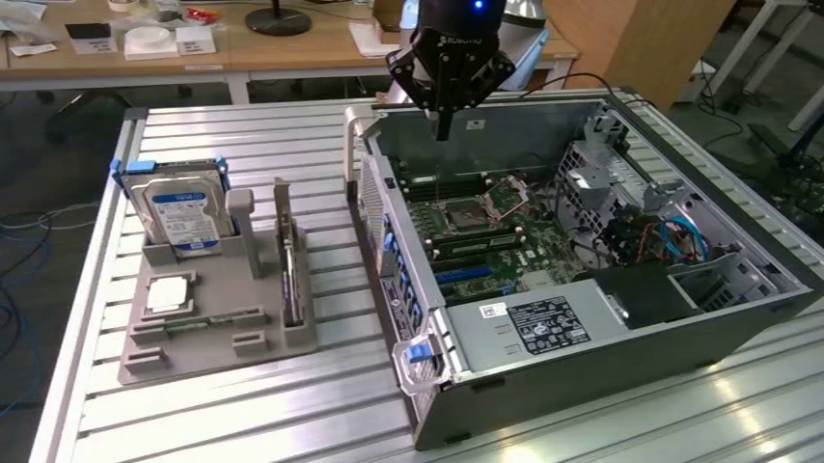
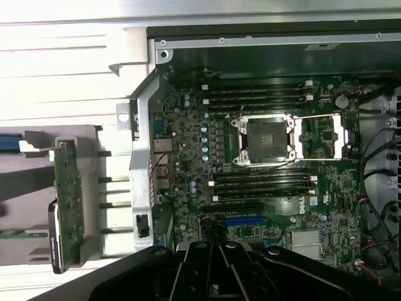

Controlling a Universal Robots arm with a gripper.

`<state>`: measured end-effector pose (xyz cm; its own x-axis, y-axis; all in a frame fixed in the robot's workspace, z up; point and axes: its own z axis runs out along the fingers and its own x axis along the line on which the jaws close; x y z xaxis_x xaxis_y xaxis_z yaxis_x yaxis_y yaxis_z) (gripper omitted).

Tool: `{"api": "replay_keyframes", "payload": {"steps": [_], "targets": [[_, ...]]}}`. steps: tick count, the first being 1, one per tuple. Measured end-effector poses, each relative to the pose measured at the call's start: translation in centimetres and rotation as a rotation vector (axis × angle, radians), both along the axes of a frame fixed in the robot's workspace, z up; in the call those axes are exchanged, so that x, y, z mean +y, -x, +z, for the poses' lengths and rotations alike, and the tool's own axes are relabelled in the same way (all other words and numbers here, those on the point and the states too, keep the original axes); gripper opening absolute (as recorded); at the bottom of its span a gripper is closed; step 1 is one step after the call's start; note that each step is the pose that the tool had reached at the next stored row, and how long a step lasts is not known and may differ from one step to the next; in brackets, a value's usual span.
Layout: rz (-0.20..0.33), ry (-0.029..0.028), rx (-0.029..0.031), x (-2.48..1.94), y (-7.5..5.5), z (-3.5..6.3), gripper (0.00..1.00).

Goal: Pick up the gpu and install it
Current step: 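Reach for the gpu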

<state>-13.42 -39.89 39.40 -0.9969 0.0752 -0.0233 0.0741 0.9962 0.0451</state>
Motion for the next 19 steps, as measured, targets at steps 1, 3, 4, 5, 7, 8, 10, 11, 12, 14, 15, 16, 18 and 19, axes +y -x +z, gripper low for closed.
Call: {"api": "replay_keyframes", "payload": {"steps": [1, 3, 4, 5, 7, 8, 10, 11, 12, 14, 15, 16, 18, 19], "targets": [[0.0, 0.0, -0.0001, 0.0, 0.1, 0.0, 0.11], [0.0, 0.0, -0.0001, 0.0, 0.3, 0.0, 0.11], [0.0, 0.0, 0.0, 0.0, 0.5, 0.0, 0.11], [0.0, 0.0, 0.0, 0.0, 0.6, 0.0, 0.11], [0.0, 0.0, 0.0, 0.0, 0.8, 0.0, 0.11], [0.0, 0.0, -0.0001, 0.0, 0.9, 0.0, 0.11], [0.0, 0.0, 0.0, 0.0, 1.1, 0.0, 0.11], [0.0, 0.0, -0.0001, 0.0, 1.2, -0.01, 0.11], [0.0, 0.0, 0.0, 0.0, 1.3, 0.0, 0.11], [0.0, -0.0001, -0.0001, 0.0, 1.5, -0.01, 0.11], [0.0, 0.0, 0.0, 0.0, 1.6, 0.0, 0.11], [0.0, 0.0, 0.0, 0.0, 1.7, 0.0, 0.11], [0.0, 0.0, 0.0, 0.0, 1.9, 0.0, 0.11], [0.0, 0.0, 0.0, 0.0, 2.0, 0.0, 0.11]]}}
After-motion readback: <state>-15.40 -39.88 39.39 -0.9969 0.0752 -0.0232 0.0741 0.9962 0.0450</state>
